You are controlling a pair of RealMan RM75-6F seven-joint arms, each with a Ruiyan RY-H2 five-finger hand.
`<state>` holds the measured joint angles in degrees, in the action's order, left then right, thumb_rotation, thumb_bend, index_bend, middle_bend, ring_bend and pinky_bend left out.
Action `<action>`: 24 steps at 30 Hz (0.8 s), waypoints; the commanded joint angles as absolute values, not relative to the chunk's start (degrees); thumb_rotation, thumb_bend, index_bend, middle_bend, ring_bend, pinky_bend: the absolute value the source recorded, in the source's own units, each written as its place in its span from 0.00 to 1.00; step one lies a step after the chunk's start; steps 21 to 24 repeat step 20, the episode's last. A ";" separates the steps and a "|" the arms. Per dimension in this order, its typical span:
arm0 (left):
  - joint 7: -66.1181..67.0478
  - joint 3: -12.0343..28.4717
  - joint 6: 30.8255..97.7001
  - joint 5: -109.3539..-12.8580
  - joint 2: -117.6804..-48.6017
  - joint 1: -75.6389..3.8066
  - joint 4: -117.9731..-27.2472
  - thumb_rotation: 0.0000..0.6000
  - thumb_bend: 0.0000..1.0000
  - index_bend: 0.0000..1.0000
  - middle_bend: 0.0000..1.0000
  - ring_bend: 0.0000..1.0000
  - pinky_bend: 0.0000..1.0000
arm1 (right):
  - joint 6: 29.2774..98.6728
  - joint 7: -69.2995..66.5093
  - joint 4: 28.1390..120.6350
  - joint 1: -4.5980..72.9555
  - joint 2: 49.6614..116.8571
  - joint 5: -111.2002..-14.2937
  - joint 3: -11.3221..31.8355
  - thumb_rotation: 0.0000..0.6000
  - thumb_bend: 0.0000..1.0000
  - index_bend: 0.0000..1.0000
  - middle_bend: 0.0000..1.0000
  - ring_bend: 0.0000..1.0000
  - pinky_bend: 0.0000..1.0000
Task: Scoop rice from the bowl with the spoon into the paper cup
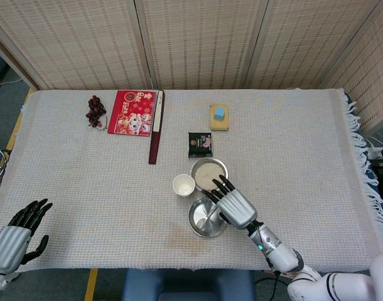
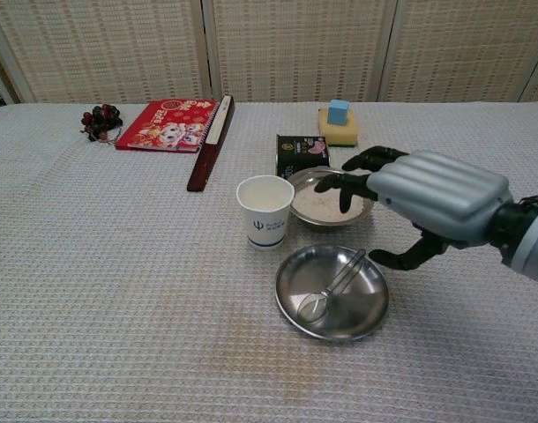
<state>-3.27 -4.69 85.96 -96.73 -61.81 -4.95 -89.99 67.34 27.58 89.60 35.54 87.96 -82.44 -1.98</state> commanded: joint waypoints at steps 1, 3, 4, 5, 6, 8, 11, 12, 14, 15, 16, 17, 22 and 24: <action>-3.12 -4.65 85.88 -96.66 -61.90 -4.97 -90.01 1.00 0.48 0.00 0.00 0.00 0.16 | 75.40 27.05 96.05 29.36 80.10 -84.06 -3.35 1.00 0.22 0.06 0.18 0.00 0.00; -2.89 -4.58 85.84 -96.56 -61.99 -4.98 -90.04 1.00 0.49 0.00 0.00 0.00 0.16 | 79.62 26.90 97.97 25.72 76.62 -84.03 -4.61 1.00 0.22 0.03 0.11 0.00 0.00; -2.77 -4.52 85.91 -96.55 -62.06 -4.97 -90.04 1.00 0.49 0.00 0.00 0.00 0.15 | 82.61 26.79 98.12 23.23 75.20 -84.18 -5.43 1.00 0.22 0.02 0.09 0.00 0.00; -2.65 -4.44 85.97 -96.45 -62.15 -4.94 -89.99 1.00 0.49 0.00 0.00 0.00 0.16 | 85.02 26.68 97.80 21.13 74.56 -84.12 -6.06 1.00 0.22 0.01 0.06 0.00 0.00; -2.53 -4.35 85.99 -96.29 -62.24 -4.91 -89.97 1.00 0.49 0.00 0.00 0.00 0.16 | 87.25 26.51 97.26 18.95 74.21 -83.92 -6.80 1.00 0.22 0.00 0.05 0.00 0.00; -2.26 -4.10 85.84 -95.82 -62.48 -4.94 -89.92 1.00 0.48 0.00 0.00 0.00 0.15 | 91.41 25.72 95.18 14.14 73.83 -83.55 -8.74 1.00 0.22 0.00 0.02 0.00 0.00; -1.74 -3.60 85.69 -95.16 -62.98 -5.05 -89.68 1.00 0.48 0.00 0.00 0.00 0.15 | 96.58 21.87 92.30 8.45 73.81 -82.72 -9.48 1.00 0.21 0.00 0.00 0.00 0.00; -1.38 -3.47 85.59 -94.99 -63.18 -5.10 -89.59 1.00 0.48 0.00 0.00 0.00 0.15 | 98.23 19.72 91.35 7.17 74.10 -82.77 -8.99 1.00 0.21 0.00 0.00 0.00 0.00; -0.57 -3.35 85.27 -94.88 -63.59 -5.27 -89.58 1.00 0.48 0.00 0.00 0.00 0.15 | 99.72 17.64 88.99 5.49 74.08 -82.86 -8.32 1.00 0.21 0.00 0.00 0.00 0.00; -0.23 -3.33 85.19 -94.89 -63.73 -5.32 -89.61 1.00 0.48 0.00 0.00 0.00 0.15 | 100.02 17.13 88.78 5.16 73.82 -82.96 -7.90 1.00 0.21 0.00 0.00 0.00 0.00; 0.10 -3.30 85.15 -94.89 -63.87 -5.35 -89.63 1.00 0.48 0.00 0.00 0.00 0.15 | 100.48 16.39 88.60 4.96 73.79 -83.28 -7.27 1.00 0.21 0.00 0.00 0.00 0.00; 0.45 -3.22 85.14 -94.87 -64.04 -5.39 -89.68 1.00 0.48 0.00 0.00 0.00 0.15 | 100.71 15.80 88.26 4.76 73.76 -83.62 -6.66 1.00 0.21 0.00 0.00 0.00 0.00; 1.18 -3.02 85.00 -94.58 -64.46 -5.45 -89.56 1.00 0.48 0.00 0.00 0.00 0.15 | 99.77 15.24 87.86 4.50 73.60 -84.08 -5.92 1.00 0.21 0.00 0.00 0.00 0.00; 1.18 -3.02 85.00 -94.58 -64.46 -5.45 -89.56 1.00 0.48 0.00 0.00 0.00 0.15 | 99.77 15.24 87.86 4.50 73.60 -84.08 -5.92 1.00 0.21 0.00 0.00 0.00 0.00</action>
